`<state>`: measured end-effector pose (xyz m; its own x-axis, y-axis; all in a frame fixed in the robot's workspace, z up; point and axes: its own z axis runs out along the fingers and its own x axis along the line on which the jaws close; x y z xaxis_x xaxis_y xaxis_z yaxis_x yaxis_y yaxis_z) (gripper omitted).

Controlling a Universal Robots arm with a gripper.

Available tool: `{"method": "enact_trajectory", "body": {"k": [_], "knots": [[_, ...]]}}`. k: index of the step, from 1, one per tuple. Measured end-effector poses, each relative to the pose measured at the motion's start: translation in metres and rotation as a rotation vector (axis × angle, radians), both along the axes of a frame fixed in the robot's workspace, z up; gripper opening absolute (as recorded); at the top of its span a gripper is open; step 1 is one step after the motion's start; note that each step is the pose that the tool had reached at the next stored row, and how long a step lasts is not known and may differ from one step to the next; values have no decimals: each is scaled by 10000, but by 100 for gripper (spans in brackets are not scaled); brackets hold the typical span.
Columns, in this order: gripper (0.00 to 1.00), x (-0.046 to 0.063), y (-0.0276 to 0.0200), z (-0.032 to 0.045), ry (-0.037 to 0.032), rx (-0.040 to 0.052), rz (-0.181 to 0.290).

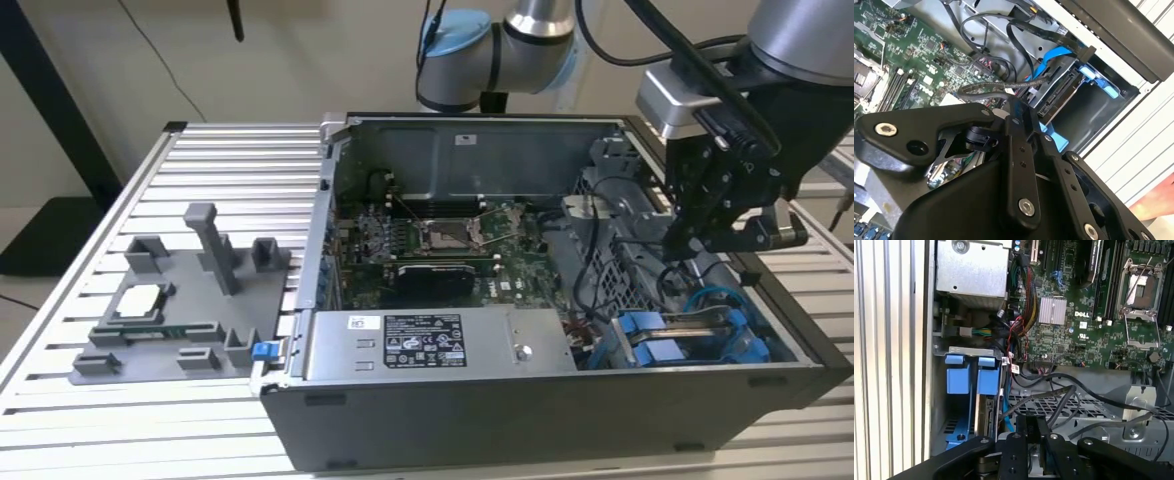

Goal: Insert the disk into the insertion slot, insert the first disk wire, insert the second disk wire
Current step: 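Insert the first disk wire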

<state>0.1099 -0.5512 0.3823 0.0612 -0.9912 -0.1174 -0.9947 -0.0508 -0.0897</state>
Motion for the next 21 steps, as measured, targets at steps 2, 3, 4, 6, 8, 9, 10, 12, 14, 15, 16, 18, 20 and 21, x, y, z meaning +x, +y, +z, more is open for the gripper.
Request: {"method": "enact_trajectory", "body": {"k": [2, 3, 4, 6, 8, 9, 10, 12, 14, 15, 16, 18, 20, 21], "knots": [[0, 0, 0, -2, -1, 0, 0], [0, 0, 0, -3, -2, 0, 0], [0, 0, 0, -4, -2, 0, 0], [0, 8, -1, -6, -2, 4, 0], [0, 23, -2, -7, -2, 2, -1], [0, 35, -4, -8, 1, 1, 0], [0, 47, -6, -9, 8, 1, 0], [0, 74, -15, -12, 43, 1, 0], [0, 103, -32, -15, 126, 0, 0], [0, 117, -42, -18, 175, -1, 1], [0, 130, -54, -19, 226, -3, 0], [0, 157, -82, -23, 328, -4, -1], [0, 183, -116, -26, 428, -5, 1], [0, 196, -135, -28, 477, -5, 0]]}}
